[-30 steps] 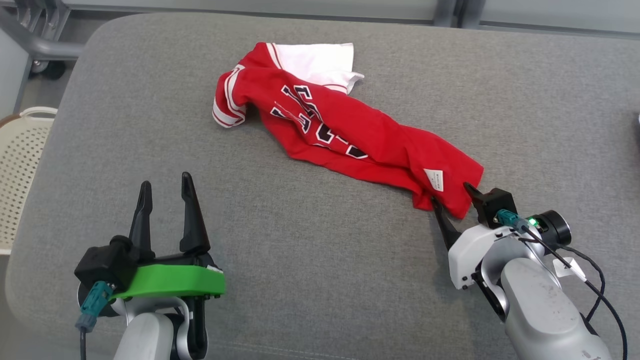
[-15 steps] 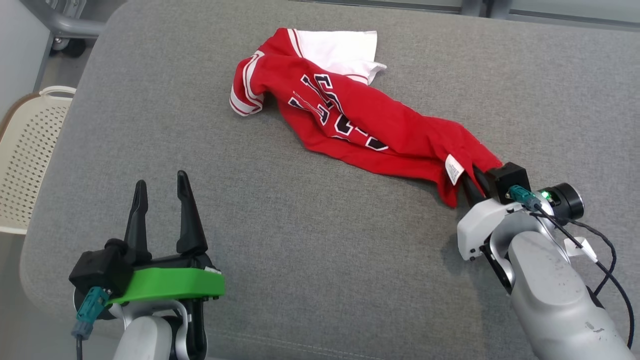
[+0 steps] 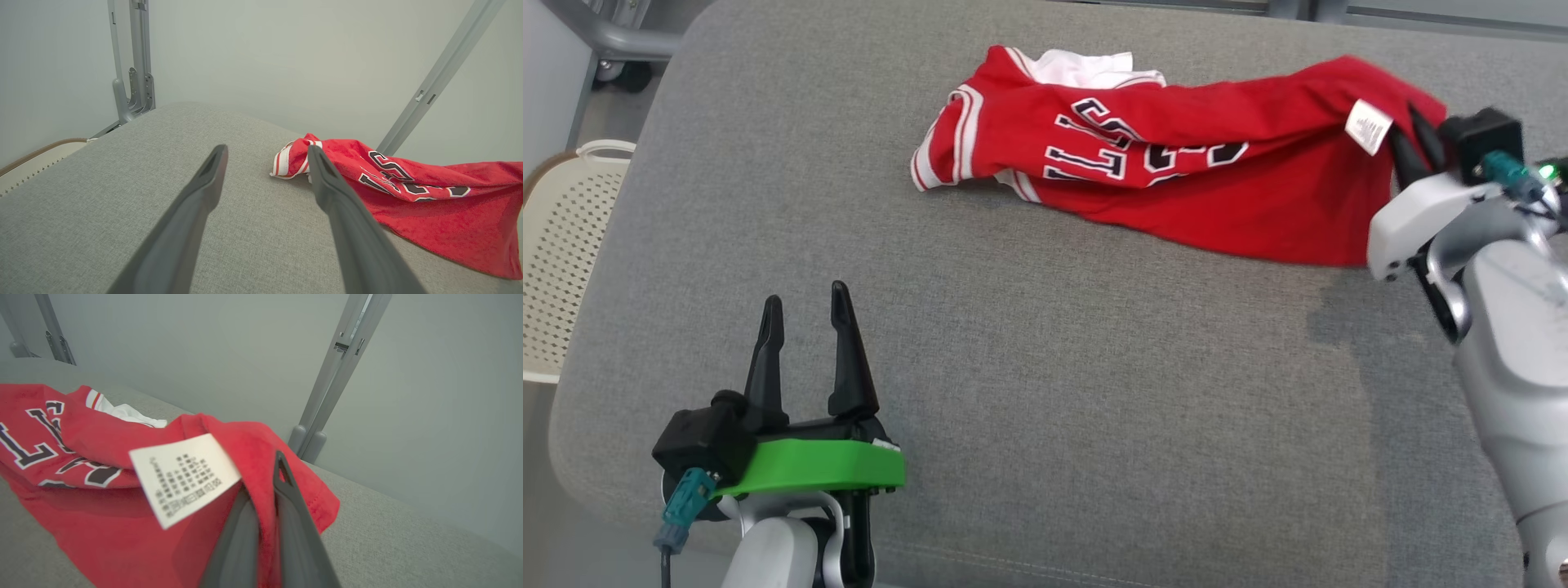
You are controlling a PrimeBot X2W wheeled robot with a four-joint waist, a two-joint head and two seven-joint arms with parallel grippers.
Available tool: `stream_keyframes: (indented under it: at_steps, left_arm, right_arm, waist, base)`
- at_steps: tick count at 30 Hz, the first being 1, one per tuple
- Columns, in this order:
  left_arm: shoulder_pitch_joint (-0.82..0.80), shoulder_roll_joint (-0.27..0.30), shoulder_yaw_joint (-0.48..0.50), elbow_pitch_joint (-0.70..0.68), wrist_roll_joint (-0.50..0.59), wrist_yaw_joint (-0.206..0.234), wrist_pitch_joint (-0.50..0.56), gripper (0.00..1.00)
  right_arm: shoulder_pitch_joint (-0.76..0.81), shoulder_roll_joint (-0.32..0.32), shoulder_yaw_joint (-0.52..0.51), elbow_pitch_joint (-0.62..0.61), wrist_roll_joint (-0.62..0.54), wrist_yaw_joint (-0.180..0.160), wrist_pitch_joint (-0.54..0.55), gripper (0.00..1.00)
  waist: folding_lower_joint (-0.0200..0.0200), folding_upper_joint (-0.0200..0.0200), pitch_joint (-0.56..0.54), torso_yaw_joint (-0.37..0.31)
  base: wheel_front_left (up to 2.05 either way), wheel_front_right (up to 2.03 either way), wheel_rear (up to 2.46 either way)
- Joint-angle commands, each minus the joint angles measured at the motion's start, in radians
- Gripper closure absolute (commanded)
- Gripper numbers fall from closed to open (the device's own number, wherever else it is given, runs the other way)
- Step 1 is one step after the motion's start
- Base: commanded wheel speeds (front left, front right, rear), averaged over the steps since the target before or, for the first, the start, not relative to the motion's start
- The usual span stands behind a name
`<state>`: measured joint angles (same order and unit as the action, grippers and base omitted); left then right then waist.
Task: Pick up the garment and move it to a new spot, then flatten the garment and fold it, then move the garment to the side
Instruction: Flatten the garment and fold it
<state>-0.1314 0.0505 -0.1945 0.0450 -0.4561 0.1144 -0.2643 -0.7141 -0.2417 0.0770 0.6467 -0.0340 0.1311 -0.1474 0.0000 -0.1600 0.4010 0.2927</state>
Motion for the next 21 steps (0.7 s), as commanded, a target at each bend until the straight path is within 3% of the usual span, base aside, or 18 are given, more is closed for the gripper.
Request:
stream_keyframes:
  at_steps: [1, 12, 21]
  left_arm:
    - [-0.001, 0.001, -0.002, 0.003, -0.008, 0.003, 0.001, 0.0]
    - [-0.032, 0.001, -0.036, 0.012, -0.028, 0.008, 0.001, 0.0]
    - [-0.003, 0.001, -0.013, 0.015, -0.014, 0.015, 0.001, 0.0]
  right_arm:
    - [-0.026, -0.02, -0.003, -0.006, -0.002, -0.001, 0.008, 1.0]
    - [-0.201, -0.119, -0.024, 0.132, -0.021, -0.001, 0.105, 1.0]
    - [-0.182, -0.075, 0.019, 0.103, 0.011, -0.001, 0.029, 1.0]
  waist:
    - [0.0, 0.0, 0.008, 0.009]
    - [0.0, 0.0, 0.039, 0.063]
    - [0.0, 0.0, 0.002, 0.018]
  base:
    - [0.0, 0.0, 0.0]
    - [0.0, 0.0, 0.0]
    - [0.0, 0.0, 0.0]
